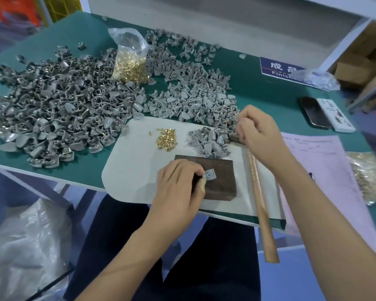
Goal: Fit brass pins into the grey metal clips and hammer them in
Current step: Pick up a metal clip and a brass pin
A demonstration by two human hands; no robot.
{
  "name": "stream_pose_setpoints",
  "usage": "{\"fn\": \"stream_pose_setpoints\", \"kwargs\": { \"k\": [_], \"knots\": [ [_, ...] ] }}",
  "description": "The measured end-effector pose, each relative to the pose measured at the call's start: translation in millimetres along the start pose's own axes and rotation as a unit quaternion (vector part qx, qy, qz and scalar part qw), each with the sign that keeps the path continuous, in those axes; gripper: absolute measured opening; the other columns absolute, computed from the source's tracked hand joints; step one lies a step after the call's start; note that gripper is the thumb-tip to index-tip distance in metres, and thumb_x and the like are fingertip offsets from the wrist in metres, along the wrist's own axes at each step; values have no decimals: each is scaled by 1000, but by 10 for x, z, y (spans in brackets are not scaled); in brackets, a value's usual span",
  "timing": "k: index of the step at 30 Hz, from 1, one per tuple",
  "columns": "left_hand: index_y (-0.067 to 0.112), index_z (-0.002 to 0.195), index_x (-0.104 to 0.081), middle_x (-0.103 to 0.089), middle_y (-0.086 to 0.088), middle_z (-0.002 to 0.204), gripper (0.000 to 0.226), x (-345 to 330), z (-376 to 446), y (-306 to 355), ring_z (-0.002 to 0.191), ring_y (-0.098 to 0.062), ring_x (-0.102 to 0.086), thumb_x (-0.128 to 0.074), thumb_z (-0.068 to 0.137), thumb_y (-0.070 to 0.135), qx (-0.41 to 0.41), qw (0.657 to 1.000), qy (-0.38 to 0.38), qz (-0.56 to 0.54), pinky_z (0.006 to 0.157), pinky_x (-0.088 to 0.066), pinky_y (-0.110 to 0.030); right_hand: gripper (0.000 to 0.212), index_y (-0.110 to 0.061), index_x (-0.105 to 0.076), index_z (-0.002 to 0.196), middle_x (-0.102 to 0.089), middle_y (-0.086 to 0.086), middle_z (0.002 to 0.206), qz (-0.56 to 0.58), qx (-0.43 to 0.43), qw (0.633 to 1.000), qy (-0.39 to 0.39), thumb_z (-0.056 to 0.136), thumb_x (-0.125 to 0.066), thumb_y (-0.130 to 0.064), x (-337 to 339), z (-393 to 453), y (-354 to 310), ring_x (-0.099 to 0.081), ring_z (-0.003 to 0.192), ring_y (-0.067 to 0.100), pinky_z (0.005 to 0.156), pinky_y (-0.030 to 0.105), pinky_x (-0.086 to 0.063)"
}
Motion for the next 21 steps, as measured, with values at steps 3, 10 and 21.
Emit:
{"fn": "stream_pose_setpoints", "kwargs": {
  "k": [3,10,21],
  "knots": [
    [17,104,-57,-56,7,106,16,-30,65,24,105,-15,-47,-46,98,26,8,1000,-18,0,92,-34,-32,25,-23,-53,72,-58,0,63,-48,-1,999,24,97,-48,-26,165,-331,142,-48,56,7,54,29,-38],
    [20,103,-58,-56,10,104,18,-19,84,16,102,-14,-48,-44,98,30,-16,999,-26,8,89,-33,-29,18,-9,-78,102,-79,5,93,183,-115,973,75,96,-66,2,332,-853,439,-78,83,23,54,33,-61],
    [27,95,-54,-47,14,96,8,-78,357,47,98,-16,-41,-59,89,28,-53,990,-98,84,87,-42,-39,17,-7,-81,96,-78,6,80,228,-161,958,59,87,-75,6,-55,-1025,31,-70,70,17,52,30,-60]
  ]
}}
Point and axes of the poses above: each hand's wrist, its own z-axis towards the middle knuckle, its own x-axis out of the back of the hand, y = z × x, the point moved 8 cm from there along z, towards the middle knuckle
